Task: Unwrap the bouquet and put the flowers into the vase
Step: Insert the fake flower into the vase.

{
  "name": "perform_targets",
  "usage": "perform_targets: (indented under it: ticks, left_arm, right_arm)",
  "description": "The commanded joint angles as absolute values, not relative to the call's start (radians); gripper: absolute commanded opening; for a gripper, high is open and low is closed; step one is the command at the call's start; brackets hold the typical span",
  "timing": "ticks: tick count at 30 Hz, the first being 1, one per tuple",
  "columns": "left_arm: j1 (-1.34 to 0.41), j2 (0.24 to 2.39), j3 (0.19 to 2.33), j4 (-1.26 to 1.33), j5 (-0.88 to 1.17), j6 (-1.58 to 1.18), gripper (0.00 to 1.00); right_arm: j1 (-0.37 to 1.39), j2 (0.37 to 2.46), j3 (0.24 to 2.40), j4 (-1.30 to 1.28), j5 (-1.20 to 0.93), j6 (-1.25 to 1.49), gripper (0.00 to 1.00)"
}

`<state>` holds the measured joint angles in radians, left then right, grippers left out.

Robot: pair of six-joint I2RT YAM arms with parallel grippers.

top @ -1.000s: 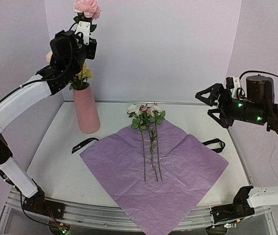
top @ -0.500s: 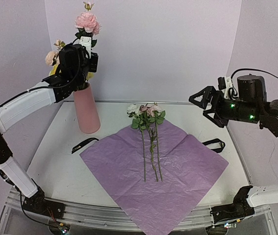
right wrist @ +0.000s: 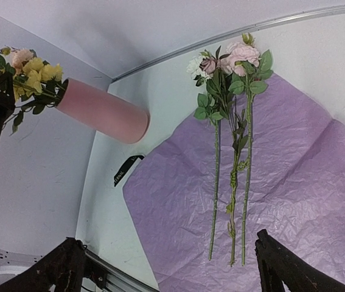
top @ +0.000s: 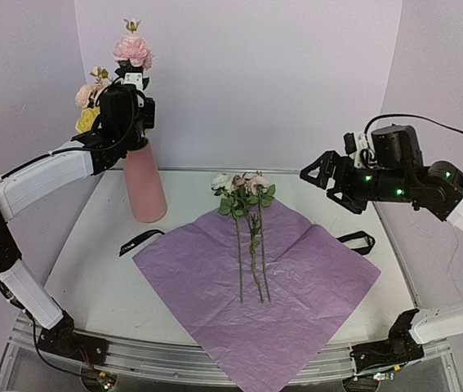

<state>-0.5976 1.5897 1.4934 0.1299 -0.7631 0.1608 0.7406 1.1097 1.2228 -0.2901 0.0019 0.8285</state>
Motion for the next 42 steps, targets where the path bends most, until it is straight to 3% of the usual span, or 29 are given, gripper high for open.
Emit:
perform_targets:
  ticks: [1, 13, 18, 22, 42]
  left_arm:
    - [-0.578, 1.6, 1.462, 0.104, -0.782, 0.105, 0.0]
    - [-0.572, 1.607, 1.421, 0.067, -0.741, 0.013, 0.02]
    - [-0.572, 1.592, 1.426, 0.018, -0.706, -0.042, 0.26]
    - [-0.572, 1.576, 1.441, -0.036, -0.698, -0.057, 0.35]
    - [-0.572, 1.439, 1.368, -0.2, -0.613, -0.264, 0.54]
  right_arm:
    - [0.743, 1.139, 1.239, -0.262, -0.014, 0.799, 0.98]
    - [0.742, 1.227, 1.276, -0.262, -0.021, 0.755, 0.98]
    - [0.743, 1.266, 1.261, -0.262, -0.028, 0.733, 0.98]
    - [0.742, 1.296, 1.256, -0.262, -0.035, 0.716, 0.98]
    - [0.743, 1.403, 1.298, -0.262, -0.089, 0.645, 0.98]
